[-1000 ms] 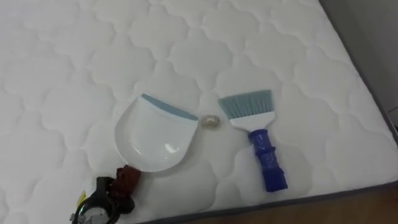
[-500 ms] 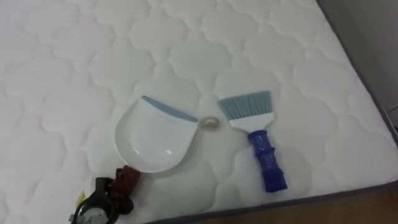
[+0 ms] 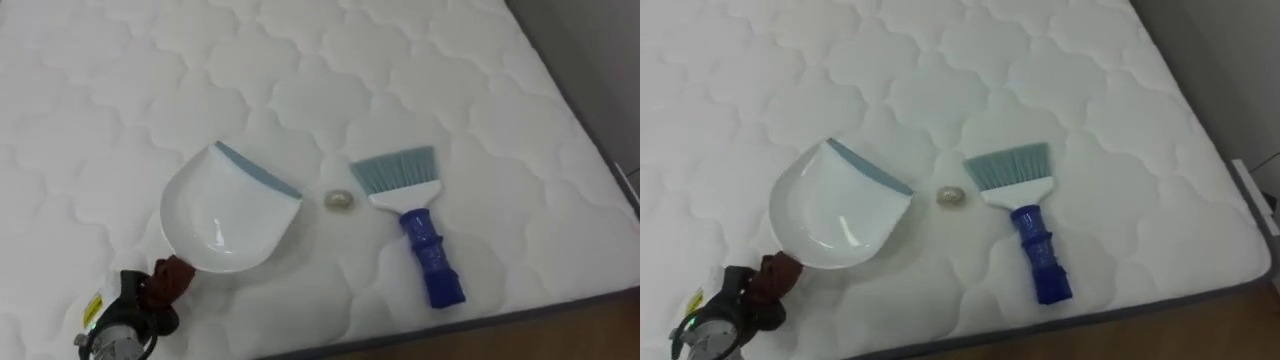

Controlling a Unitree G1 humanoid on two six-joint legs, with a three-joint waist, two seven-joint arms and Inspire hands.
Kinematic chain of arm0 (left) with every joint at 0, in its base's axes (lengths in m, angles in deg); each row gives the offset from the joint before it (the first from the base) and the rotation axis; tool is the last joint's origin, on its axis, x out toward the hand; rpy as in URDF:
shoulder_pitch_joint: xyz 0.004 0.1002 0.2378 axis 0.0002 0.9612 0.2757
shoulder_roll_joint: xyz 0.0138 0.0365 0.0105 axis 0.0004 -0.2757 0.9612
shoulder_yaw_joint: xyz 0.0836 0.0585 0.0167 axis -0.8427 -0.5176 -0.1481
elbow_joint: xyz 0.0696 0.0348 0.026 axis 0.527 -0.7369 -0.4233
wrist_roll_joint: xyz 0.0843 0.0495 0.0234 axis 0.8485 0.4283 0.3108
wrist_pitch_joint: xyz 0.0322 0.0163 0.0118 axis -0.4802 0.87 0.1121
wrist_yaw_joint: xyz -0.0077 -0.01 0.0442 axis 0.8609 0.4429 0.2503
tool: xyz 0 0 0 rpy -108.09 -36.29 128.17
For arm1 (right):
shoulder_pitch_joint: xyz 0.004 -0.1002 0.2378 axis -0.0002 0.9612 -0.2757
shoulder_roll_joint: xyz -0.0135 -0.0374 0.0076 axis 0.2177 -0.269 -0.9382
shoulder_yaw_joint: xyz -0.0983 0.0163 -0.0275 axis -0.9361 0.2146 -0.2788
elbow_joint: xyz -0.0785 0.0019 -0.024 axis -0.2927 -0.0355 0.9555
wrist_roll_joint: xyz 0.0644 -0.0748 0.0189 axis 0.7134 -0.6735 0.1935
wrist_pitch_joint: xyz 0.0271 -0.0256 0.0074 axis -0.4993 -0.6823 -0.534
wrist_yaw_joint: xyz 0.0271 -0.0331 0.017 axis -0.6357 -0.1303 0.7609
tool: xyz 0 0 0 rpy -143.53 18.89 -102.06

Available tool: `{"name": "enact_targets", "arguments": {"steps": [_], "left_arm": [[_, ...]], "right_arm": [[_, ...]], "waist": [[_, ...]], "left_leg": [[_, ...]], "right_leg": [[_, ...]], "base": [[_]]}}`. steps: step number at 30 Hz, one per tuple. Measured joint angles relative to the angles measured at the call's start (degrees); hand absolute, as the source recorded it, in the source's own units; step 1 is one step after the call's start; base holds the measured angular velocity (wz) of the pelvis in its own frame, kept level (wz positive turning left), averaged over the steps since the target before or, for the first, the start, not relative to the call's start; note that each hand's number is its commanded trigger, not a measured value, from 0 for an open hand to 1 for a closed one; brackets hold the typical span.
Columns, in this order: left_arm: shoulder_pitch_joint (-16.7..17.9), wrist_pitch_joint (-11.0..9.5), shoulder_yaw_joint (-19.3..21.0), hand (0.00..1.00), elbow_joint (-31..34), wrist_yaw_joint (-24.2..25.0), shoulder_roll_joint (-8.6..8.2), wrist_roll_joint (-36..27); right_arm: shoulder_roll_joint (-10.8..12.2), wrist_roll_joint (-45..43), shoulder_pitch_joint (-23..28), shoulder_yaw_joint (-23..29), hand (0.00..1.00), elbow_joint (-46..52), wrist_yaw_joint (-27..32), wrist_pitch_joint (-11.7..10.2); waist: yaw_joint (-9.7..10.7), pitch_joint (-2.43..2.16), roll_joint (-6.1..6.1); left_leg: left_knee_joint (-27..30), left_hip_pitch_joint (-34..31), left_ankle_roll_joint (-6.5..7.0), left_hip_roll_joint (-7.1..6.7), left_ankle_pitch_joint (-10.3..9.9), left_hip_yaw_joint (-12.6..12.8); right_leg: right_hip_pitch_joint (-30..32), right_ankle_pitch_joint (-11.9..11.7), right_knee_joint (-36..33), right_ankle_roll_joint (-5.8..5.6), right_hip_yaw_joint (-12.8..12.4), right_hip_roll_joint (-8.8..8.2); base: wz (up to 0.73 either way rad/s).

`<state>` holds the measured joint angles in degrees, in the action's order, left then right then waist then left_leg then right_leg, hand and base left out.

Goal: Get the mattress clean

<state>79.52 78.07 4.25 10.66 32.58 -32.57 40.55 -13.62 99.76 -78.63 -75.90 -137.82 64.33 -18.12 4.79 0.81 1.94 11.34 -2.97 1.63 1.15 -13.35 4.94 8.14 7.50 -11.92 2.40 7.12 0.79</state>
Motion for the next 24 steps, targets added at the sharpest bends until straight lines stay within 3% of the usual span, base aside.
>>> {"name": "enact_targets", "arguments": {"steps": [3, 11, 16, 18, 24], "left_arm": [[1.6, -0.5, -0.4, 1.00, 0.0, -1.0, 0.23, 1.3], [1.7, -0.9, -2.3, 1.00, 1.3, -2.3, 0.30, 2.4], [1.2, -0.8, -2.9, 1.00, 2.0, -2.3, 0.77, 2.5], [1.0, -0.8, -3.1, 1.00, 2.7, -2.7, 0.82, 2.4], [0.5, -0.4, -5.7, 1.00, 2.4, -2.7, 1.00, 2.3]], "right_arm": [[-0.6, 4.3, -1.4, 4.2, 0.00, 0.4, 1.4, -0.2], [-2.2, 10.6, -7.5, 7.1, 0.00, 6.2, 10.0, -1.3], [-4.6, 10.0, -12.7, 7.7, 0.00, 9.3, 17.5, -2.7], [-5.0, 8.7, -14.6, 7.7, 0.00, 11.2, 21.8, -3.2], [-5.1, 3.5, -15.4, 7.5, 0.00, 18.7, 31.0, -4.8]], "waist": [[0.1, 0.04, -0.07], [-0.3, 0.25, -0.81], [-0.5, 0.56, -1.87], [-0.7, 0.82, -2.81], [-0.8, 0.74, -3.20]], "left_leg": [[0.1, 0.0, 0.01, 0.03, 0.0, 1.0], [2.5, -3.8, 0.54, -0.81, 0.3, 1.8], [4.5, -8.0, 1.39, -1.76, 0.8, 3.0], [6.5, -10.7, 1.52, -2.04, 0.9, 3.9], [7.9, -13.3, 1.61, -1.84, 0.8, 4.6]], "right_leg": [[0.6, 0.0, -0.8, 0.00, 0.2, 0.00], [5.4, 0.0, -4.6, 0.02, 0.8, -1.32], [10.7, 0.1, -8.3, -0.08, 0.1, -2.84], [13.5, 0.1, -10.0, -0.19, -0.6, -3.34], [15.6, -0.2, -10.4, -0.16, -0.3, -3.64]], "base": [[-0.13], [-0.05], [-0.09], [-0.08], [0.04]]}}
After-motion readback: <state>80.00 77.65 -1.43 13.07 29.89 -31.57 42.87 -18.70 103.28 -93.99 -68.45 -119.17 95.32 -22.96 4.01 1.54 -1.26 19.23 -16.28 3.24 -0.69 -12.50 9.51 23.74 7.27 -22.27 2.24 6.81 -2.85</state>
